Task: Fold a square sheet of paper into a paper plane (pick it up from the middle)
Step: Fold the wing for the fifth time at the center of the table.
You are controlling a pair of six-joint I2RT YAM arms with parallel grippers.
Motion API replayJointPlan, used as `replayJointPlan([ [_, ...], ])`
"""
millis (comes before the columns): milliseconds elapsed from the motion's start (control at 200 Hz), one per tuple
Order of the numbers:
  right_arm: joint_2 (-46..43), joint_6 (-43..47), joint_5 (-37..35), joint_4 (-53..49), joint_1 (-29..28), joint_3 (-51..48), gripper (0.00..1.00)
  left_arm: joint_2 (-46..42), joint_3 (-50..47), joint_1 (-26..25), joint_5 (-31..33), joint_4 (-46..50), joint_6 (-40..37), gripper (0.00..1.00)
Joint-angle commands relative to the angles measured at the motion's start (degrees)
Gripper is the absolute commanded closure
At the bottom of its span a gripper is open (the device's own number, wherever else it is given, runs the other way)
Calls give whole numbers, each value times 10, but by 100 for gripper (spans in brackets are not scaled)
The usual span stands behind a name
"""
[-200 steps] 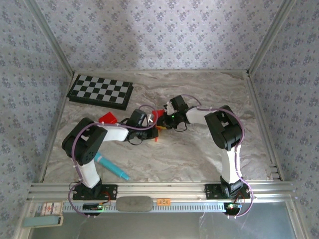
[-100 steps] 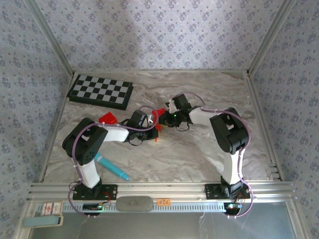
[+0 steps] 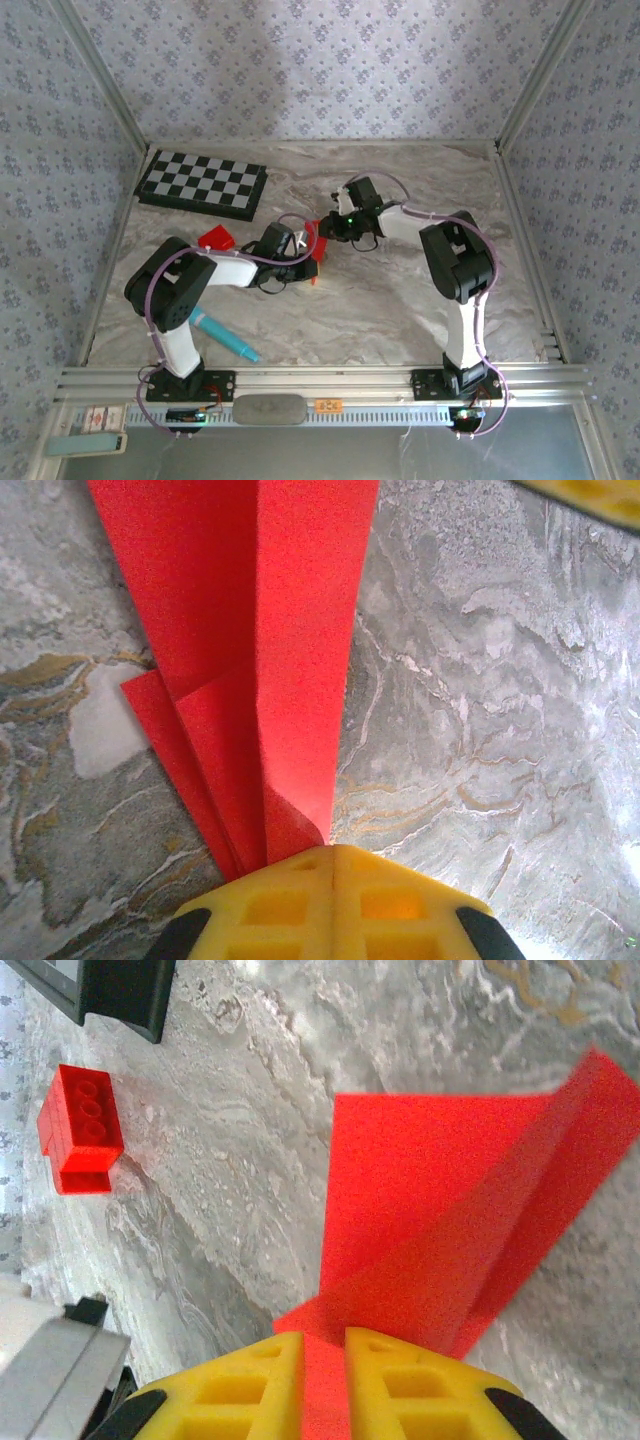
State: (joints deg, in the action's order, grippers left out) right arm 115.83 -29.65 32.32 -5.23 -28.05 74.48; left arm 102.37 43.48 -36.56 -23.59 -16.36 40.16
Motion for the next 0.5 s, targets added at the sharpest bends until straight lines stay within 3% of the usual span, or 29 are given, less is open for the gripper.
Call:
replayJointPlan([
  [0, 23, 24, 2, -31, -6, 31, 80, 13, -20, -5, 17, 41, -8, 100],
  [495, 70, 37, 6, -56, -17, 80, 80, 8, -27, -1, 17, 33, -7, 99],
])
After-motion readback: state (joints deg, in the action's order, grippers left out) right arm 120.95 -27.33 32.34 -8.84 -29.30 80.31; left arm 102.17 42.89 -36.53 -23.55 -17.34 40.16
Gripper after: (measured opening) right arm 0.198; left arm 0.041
